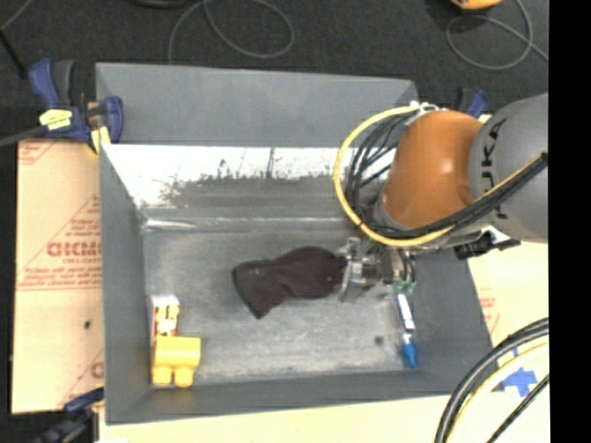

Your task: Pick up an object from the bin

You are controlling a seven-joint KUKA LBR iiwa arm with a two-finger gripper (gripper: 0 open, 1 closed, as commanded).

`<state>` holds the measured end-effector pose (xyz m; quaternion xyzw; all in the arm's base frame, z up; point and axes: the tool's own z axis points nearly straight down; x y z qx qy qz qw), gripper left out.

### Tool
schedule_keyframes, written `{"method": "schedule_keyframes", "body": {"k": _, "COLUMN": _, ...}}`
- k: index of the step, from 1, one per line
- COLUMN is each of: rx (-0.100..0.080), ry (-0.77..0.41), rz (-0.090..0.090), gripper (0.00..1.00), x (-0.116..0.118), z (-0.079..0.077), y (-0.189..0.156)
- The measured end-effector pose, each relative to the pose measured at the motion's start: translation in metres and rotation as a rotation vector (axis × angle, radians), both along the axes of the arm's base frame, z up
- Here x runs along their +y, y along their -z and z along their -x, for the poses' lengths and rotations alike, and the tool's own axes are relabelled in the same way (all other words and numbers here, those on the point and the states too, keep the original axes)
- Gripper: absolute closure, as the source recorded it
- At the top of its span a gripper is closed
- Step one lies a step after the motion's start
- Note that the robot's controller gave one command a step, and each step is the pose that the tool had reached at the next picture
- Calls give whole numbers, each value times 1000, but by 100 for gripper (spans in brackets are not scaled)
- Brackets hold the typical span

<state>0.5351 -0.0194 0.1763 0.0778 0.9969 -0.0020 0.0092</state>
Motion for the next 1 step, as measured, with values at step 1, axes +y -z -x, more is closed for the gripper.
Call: {"method": "schedule_keyframes", "body": {"k": 1, "rx": -3, "ry": 20, "rz": 0, "gripper": 100, "x": -9, "z": 1, "y": -55}}
